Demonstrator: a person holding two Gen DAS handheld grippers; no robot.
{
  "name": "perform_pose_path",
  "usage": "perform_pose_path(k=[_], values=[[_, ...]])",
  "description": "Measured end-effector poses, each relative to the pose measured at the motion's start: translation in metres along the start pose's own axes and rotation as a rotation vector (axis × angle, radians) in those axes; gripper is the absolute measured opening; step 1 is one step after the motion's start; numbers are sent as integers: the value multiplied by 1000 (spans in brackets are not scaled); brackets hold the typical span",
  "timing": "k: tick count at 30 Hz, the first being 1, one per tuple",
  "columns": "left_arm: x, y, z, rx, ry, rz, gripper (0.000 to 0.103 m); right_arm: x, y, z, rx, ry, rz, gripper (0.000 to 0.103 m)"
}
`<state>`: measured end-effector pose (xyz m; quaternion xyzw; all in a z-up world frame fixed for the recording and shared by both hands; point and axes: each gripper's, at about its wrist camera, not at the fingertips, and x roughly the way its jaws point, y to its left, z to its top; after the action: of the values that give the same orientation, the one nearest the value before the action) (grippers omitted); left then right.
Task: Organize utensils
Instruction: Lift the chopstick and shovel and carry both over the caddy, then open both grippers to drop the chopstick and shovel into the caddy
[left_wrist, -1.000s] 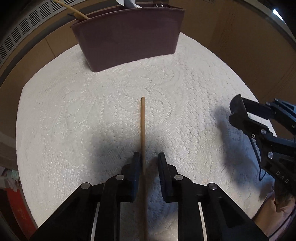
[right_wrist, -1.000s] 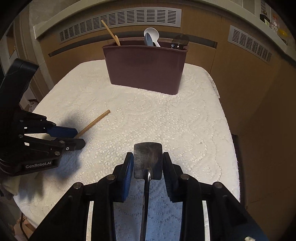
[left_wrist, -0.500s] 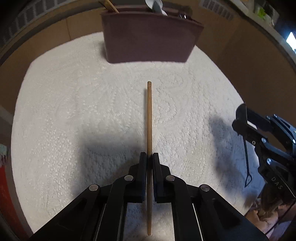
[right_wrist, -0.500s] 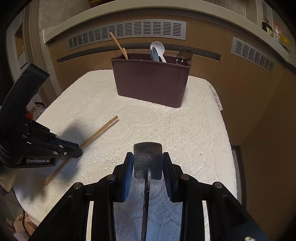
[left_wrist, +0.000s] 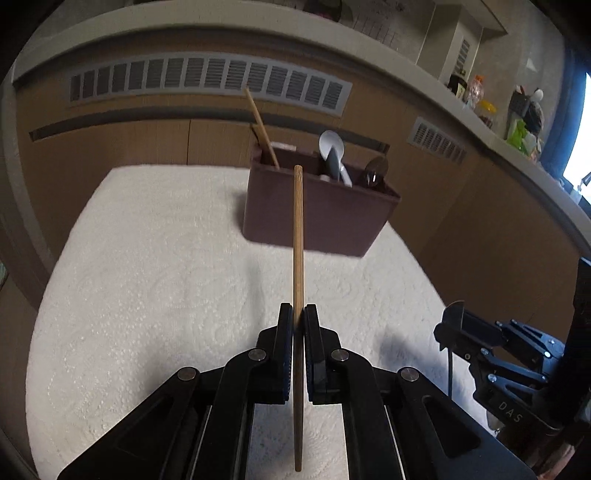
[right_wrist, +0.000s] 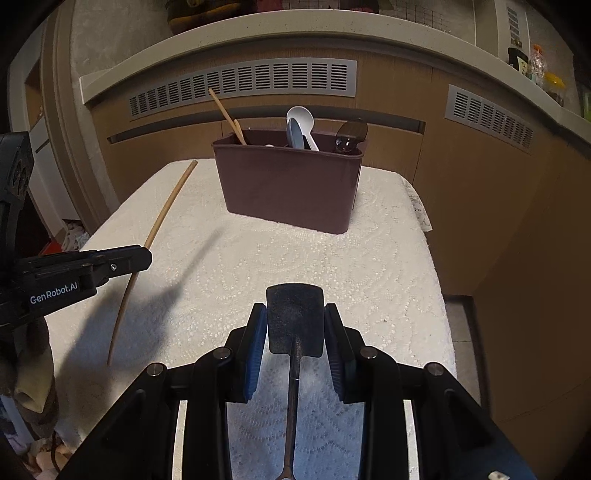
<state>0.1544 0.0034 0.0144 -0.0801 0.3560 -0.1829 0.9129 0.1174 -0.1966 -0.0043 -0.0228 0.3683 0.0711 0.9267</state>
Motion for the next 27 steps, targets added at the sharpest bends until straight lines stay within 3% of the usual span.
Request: perform_pose_path(k=[3, 7, 11, 13, 17, 27], values=[[-22, -14, 42, 21, -127, -29, 6, -17, -6, 27, 20, -88, 16, 29], [-48, -35, 107, 67, -331, -60, 6, -53, -12, 90, -12, -280, -19, 29], [-50, -45, 146, 85, -490, -68, 6, -75, -16, 144, -44, -465, -53, 29], [-40, -45, 159, 80, -552, -61, 6, -72, -19, 163, -46, -510, -63, 29], [-6, -39, 176, 68, -583, -22, 6, -52, -27, 187, -48, -564, -63, 29], [69, -10, 178, 20, -495, 15, 6, 18, -44, 209, 2, -526, -8, 29]])
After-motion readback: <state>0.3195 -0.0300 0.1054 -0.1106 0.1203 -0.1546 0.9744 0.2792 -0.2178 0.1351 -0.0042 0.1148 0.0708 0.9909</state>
